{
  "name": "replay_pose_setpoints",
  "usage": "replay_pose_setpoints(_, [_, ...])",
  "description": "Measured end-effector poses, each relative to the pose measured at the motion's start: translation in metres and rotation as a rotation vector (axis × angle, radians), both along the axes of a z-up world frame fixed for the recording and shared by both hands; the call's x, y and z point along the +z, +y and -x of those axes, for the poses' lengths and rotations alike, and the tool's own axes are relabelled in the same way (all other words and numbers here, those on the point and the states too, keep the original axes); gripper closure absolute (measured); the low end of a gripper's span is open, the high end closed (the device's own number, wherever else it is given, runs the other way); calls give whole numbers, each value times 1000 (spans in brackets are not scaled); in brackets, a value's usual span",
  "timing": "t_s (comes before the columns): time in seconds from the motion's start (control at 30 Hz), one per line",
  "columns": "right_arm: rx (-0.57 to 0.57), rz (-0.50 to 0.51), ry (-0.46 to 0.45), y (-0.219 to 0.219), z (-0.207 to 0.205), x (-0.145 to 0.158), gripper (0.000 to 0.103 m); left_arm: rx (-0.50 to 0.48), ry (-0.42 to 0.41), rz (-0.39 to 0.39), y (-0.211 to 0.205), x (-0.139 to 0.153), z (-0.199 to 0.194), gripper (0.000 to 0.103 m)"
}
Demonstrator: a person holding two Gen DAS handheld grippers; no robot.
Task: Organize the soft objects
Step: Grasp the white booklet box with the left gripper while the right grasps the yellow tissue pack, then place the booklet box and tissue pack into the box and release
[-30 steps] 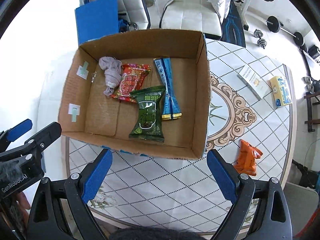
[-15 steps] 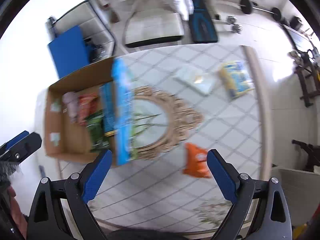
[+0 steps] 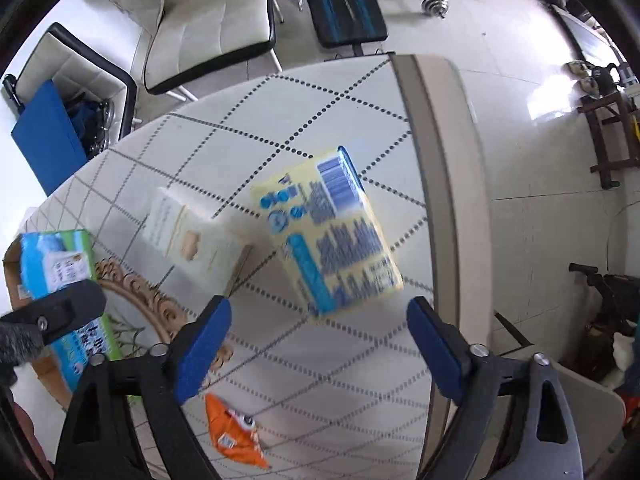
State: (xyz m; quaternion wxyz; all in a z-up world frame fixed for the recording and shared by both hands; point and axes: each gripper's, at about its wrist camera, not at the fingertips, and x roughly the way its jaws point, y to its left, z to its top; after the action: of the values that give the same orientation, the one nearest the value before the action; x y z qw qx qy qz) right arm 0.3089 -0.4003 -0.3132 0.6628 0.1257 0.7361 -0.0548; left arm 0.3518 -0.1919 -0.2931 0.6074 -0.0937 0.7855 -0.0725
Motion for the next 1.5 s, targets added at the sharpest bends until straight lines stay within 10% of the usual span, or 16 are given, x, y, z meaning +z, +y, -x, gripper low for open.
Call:
replay_pose_setpoints(0.4, [-24,-27,49,-26,-4,-23,30,33,174,-183,-34,-88,-21,11])
replay_pose_setpoints(0.73, [48,2,110,-7,-5,-28,29,-436,-6,-291,-71,-72,26,22])
replay_pose_setpoints(1.03, [23,17,177,1,-3,-48,35,-291,-46,-218,-52,-62,38,38])
replay_pose_setpoints(1.5, [-3,-4,179,31,28,-51,37,-341,-131,-217,-33,-41,62,43])
